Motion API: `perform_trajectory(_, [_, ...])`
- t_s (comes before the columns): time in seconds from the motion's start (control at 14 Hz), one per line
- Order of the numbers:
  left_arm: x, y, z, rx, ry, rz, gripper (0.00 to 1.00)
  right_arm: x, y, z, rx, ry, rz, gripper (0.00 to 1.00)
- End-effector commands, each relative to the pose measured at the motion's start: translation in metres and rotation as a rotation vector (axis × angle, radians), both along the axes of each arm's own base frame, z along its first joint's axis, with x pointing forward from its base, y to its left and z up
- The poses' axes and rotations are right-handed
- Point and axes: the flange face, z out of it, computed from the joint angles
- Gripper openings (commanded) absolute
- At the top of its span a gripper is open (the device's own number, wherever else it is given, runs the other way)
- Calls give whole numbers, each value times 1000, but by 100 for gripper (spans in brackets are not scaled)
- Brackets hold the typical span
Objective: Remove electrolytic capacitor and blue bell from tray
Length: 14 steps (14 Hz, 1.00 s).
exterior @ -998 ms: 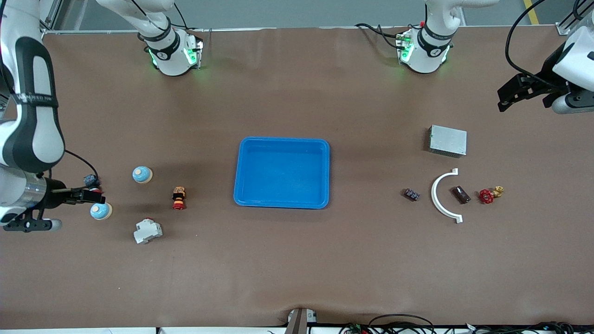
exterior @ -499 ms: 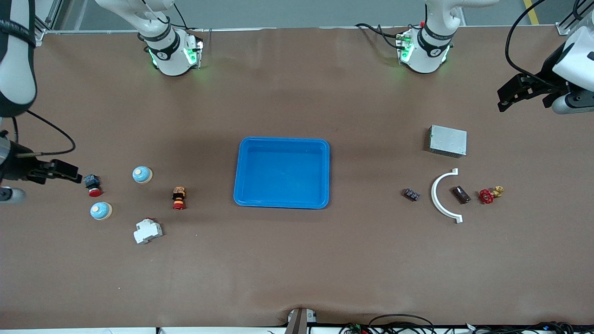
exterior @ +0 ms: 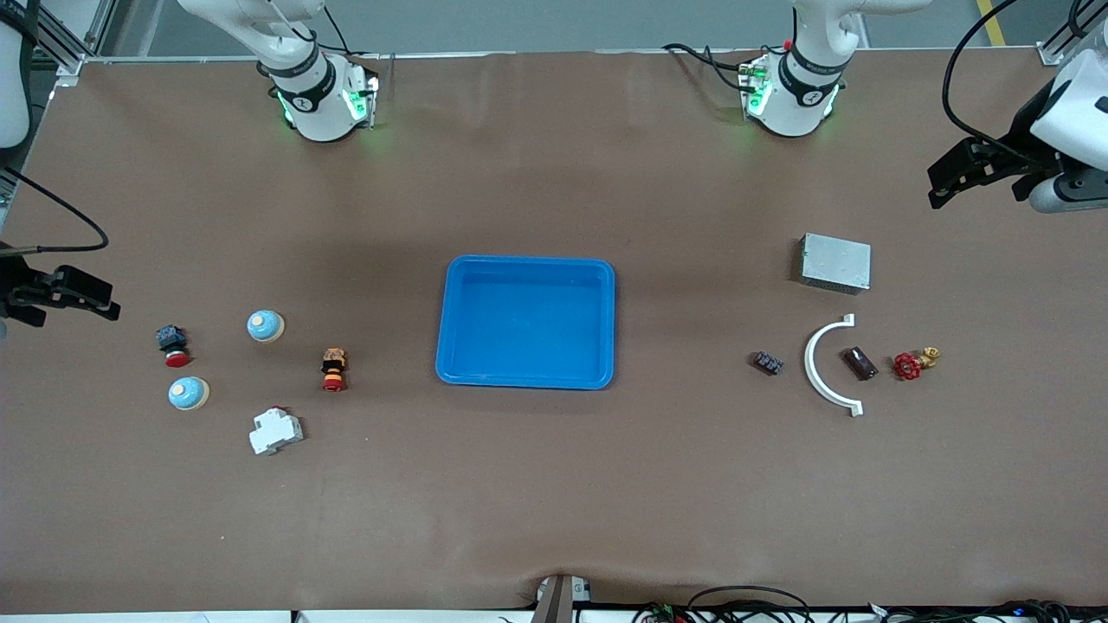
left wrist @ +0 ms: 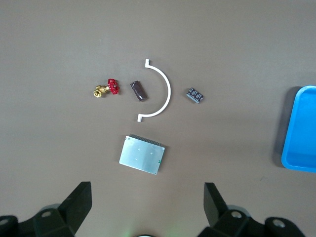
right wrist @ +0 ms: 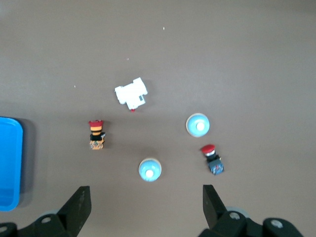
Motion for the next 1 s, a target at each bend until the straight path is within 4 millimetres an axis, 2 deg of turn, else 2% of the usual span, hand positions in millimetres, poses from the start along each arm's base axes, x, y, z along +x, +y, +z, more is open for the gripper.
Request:
perform_trajectory(0.0, [-7, 0, 4, -20, 4, -14, 100, -20, 11, 19, 1, 15, -73, 100])
perform_trajectory(0.71, [-7, 0, 4, -18, 4, -18, 100, -40, 20, 35, 12, 13, -70, 100])
perform_trajectory(0.93, [-6, 0, 4, -18, 2, -18, 100, -45, 21, 32, 17, 27, -89, 100])
